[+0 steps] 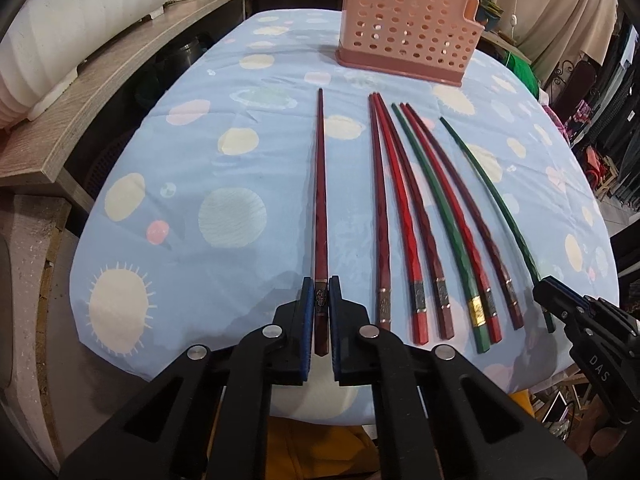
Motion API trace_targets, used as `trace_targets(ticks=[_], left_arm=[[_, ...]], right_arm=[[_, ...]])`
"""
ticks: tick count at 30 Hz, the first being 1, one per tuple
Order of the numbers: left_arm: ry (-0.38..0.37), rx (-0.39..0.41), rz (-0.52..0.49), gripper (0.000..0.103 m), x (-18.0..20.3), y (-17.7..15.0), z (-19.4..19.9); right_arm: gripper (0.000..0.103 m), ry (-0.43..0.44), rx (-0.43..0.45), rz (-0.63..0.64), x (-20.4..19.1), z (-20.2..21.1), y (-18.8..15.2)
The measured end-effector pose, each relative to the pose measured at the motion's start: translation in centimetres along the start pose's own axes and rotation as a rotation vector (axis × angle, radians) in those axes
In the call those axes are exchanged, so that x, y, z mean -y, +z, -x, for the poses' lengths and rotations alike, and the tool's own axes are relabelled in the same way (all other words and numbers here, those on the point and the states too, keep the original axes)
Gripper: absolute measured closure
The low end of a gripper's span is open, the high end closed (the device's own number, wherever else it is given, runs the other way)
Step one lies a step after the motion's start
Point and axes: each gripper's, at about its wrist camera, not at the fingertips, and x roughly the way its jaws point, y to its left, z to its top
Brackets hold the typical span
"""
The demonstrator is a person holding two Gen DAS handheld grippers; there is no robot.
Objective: Organize utensils
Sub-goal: 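Lift both chopsticks into the pink holder and open both tools to release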
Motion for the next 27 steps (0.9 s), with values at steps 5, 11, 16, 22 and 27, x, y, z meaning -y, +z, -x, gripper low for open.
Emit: trace_targets(ticks=[5, 11, 16, 22, 27], left_arm=[[-0.011, 0.045, 0.007, 0.096, 0.1, 2.0, 1.9], [-0.037, 0.109, 0.025, 0.096, 0.0, 5.6, 4.5], [-0.021, 0.187, 0.017, 0.096, 0.0, 9.4, 6.7], [-0.004, 0.284, 0.012, 0.096, 0.0, 14.0, 8.6], [0.013, 0.339, 0.001, 0.096, 0.4, 17.6, 9.6]], right_arm=[[0.096, 0.011, 0.062, -0.001, 0.0, 1.5, 2.1], [0.096, 0.046, 0.151, -0.043, 1.0, 4.1, 6.3], [0.096, 0.040, 0.258, -0.034, 1.3, 6.6, 10.4], [0.096, 0.036, 0.355, -0.037, 2.3, 8.0, 15.0], [0.096, 0.041, 0.403, -0.060, 3.4, 8.6, 18.4]])
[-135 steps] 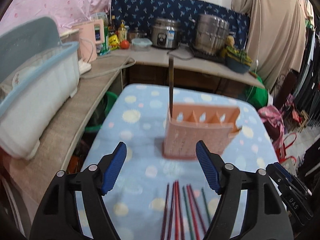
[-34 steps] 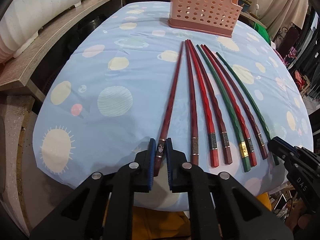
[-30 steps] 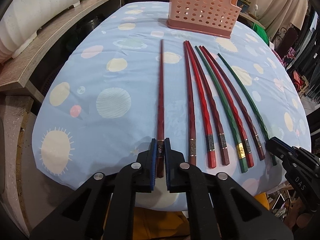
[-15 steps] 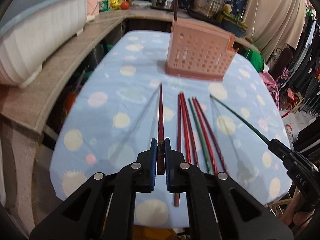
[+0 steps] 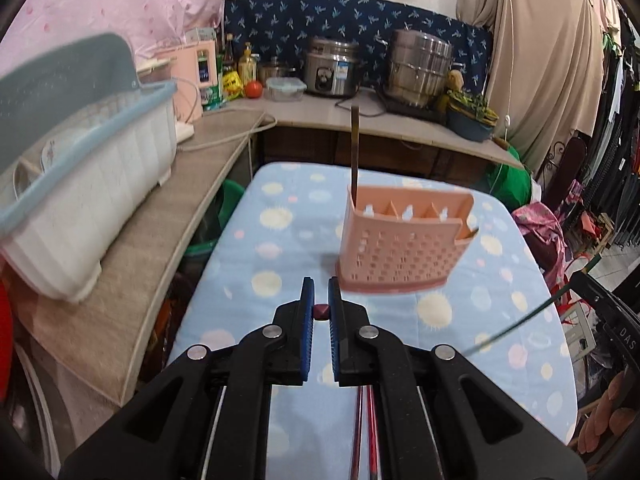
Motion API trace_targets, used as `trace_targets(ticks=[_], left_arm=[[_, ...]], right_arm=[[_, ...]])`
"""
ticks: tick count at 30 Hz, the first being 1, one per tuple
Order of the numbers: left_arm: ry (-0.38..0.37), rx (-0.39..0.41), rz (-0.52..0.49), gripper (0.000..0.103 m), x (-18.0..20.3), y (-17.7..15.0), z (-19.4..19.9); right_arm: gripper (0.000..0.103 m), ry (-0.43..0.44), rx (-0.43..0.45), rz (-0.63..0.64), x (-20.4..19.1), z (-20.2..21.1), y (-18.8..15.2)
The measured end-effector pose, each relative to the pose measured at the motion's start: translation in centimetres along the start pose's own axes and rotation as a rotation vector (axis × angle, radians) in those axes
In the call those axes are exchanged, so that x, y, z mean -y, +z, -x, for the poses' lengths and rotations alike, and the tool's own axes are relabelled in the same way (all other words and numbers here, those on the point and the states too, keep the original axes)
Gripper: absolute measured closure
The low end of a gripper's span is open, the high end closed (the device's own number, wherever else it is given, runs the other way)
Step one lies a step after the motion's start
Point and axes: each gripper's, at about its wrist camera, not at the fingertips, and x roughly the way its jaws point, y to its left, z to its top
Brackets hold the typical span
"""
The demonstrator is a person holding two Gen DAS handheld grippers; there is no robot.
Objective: Organize utensils
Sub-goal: 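Lift both chopsticks into the pink holder and open both tools to release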
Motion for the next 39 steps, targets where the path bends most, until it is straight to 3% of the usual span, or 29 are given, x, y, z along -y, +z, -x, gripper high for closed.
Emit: trace_targets(ticks=[9, 20, 25, 30, 39], left_arm=[[-0.019, 0.121, 0.000, 0.096, 1.0, 6.4, 1.3], [-0.054, 0.363, 0.023, 0.096, 3.2, 13.9, 4.6], [-0.042, 0.378, 0.054, 0.096, 3.5, 15.6, 2.1], [-0.051, 0.370, 0.054, 0.096, 3.8, 15.3, -0.2], [-0.051, 0.269, 0.057, 0.096, 3.6, 13.3, -4.9]], right_arm=[[0.096, 0.031, 0.130, -0.071, 1.1, 0.1, 5.6], [0.096, 0.088, 0.319, -0.112, -0.1, 0.1, 11.8], [0.096, 0.087, 0.298, -0.112, -1.0, -2.4, 13.1], [0.096, 0.085, 0.248, -0.103, -1.5, -5.1, 12.2], [0.096, 0.066, 0.129, -0.125, -0.6, -9.8, 9.4]])
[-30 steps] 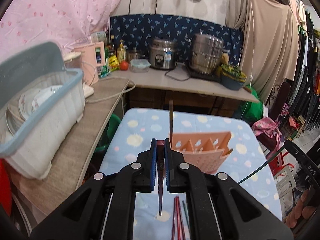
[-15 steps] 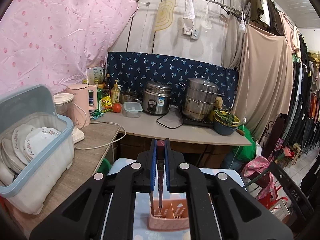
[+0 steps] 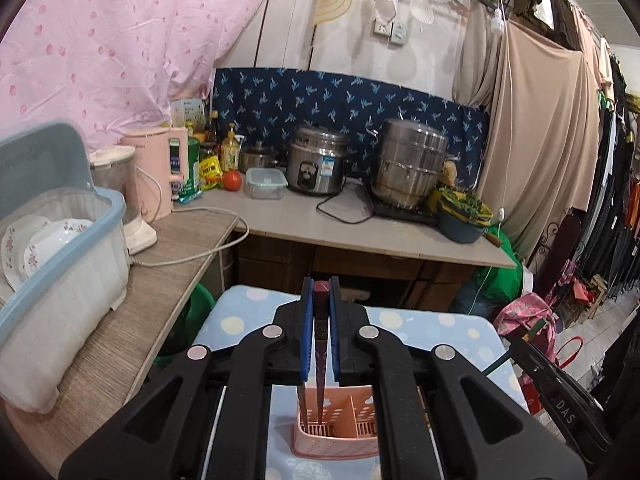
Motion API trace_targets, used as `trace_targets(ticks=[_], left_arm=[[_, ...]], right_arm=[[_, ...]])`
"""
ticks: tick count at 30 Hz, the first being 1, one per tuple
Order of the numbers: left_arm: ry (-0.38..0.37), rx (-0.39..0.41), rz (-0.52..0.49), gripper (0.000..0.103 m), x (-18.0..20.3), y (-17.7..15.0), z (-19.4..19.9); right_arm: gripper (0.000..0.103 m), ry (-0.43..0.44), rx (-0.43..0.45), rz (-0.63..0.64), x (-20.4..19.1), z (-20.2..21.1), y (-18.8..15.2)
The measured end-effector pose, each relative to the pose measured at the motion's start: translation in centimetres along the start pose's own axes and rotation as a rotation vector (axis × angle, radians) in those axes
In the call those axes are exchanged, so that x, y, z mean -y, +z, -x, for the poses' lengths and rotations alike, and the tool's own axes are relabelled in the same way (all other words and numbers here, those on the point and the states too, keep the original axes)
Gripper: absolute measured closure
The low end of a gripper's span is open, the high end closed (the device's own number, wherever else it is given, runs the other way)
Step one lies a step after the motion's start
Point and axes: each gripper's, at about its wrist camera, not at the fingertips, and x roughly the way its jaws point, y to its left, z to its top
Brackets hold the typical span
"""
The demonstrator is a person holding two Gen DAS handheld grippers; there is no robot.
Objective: Organize utensils
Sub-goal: 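Lift both chopsticks into the pink holder and open both tools to release, then grasp a dark red chopstick with the right tool while the left tool grasps another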
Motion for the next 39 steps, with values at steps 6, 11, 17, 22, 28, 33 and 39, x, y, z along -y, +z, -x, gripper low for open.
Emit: trace_targets(ticks=[6, 11, 17, 22, 28, 33, 39], left_arm=[[-0.007, -0.025, 0.002, 0.092, -0.1, -1.2, -0.7], [0.007, -0.007, 0.003, 0.059, -0.2, -1.5, 0.1], [0.021, -0.019, -0.018, 0.056, 0.1, -2.2, 1.2], [0.025, -0.087, -0.039, 0.051, 0.0, -4.4, 2.5], [0.020, -0.214, -0.071, 0.051, -0.2, -9.6, 4.1], [0.027, -0.295, -0.077, 0.051, -1.0, -14.5, 5.3], [0.045, -0.387, -0.085, 0.051, -2.1, -20.1, 6.5]], right_arm=[[0.086, -0.008, -0.022, -0.017, 0.6, -0.5, -0.6], [0.073, -0.014, 0.001, -0.016, 0.7, 0.8, -0.4], [0.072, -0.004, 0.005, 0.006, 0.2, 2.9, -0.9], [0.072, -0.007, -0.024, 0.034, 0.0, 5.2, -2.9], [0.072, -0.016, -0.096, 0.066, 0.2, 7.7, -7.4], [0.072, -0.039, -0.203, 0.130, 0.1, 9.1, -13.0], [0.072, -0.058, -0.338, 0.172, 0.4, 9.9, -19.2]])
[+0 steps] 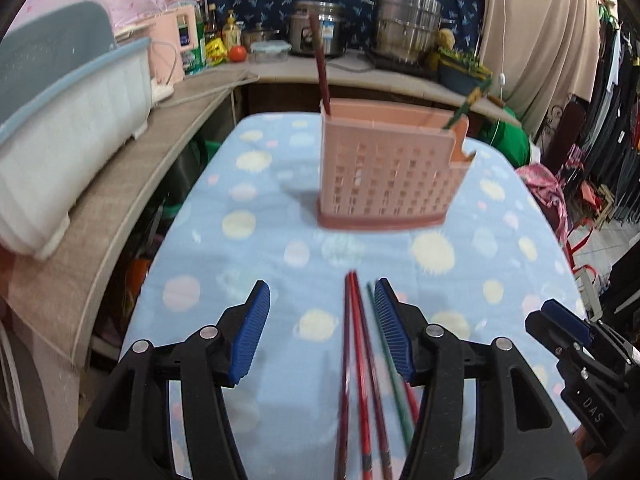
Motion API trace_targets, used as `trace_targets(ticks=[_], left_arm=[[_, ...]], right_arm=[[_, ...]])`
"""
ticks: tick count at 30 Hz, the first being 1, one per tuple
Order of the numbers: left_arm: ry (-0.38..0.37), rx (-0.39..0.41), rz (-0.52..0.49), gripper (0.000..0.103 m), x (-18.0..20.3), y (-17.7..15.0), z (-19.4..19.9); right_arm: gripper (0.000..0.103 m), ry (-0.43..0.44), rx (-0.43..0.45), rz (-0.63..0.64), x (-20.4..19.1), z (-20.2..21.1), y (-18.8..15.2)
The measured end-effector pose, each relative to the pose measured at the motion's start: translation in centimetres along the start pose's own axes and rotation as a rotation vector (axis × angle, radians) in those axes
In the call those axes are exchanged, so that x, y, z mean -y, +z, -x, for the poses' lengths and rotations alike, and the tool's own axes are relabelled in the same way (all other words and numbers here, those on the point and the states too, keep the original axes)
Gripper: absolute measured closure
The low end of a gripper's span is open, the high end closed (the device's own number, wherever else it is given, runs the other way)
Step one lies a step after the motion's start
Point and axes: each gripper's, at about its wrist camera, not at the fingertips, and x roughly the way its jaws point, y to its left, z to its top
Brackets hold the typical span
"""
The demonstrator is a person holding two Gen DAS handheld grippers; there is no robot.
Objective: Organize utensils
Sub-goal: 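Grasp a dark red chopstick with the right tool while the left tool grasps another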
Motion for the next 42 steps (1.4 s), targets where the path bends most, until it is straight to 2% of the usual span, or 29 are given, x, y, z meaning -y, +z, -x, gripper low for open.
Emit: trace_targets(ticks=[4, 8, 11, 16, 20, 23, 30, 42], left_arm=[[0.000, -0.050, 0.011, 0.051, -0.5, -2.9, -0.7], [0.007, -0.059, 0.003, 0.051, -0.9, -5.1, -0.8], [0.005, -0.085, 0.005, 0.051, -1.1, -6.6, -1.1], [0.003, -0.138, 0.005, 0.051, -1.1, -8.9, -1.6], [0.002, -0.160, 0.002, 0.051, -1.0, -10.0, -1.7], [0.002, -0.171, -0.003, 0.051, -1.0, -10.6, -1.7], [-0.010, -0.192, -0.019, 0.049, -0.6, -11.5, -1.7], [-0.033, -0.247, -0.028, 0.049, -0.1, -12.8, -2.4]], right_arm=[[0.072, 0.000, -0.075, 0.010, -0.2, -0.9, -3.1], [0.072, -0.009, -0.121, 0.066, -1.0, -1.2, -5.7], [0.072, -0.018, -0.144, 0.123, -1.9, -1.3, -7.1], [0.072, 0.008, -0.194, 0.137, -2.7, -1.9, -9.1], [0.074, 0.018, -0.202, 0.145, -3.0, -1.9, -9.6], [0.080, 0.022, -0.210, 0.143, -3.0, -2.0, -9.7], [0.087, 0.021, -0.231, 0.132, -2.9, -2.4, -10.2], [0.096, 0.001, -0.227, 0.124, -2.6, -2.4, -10.3]])
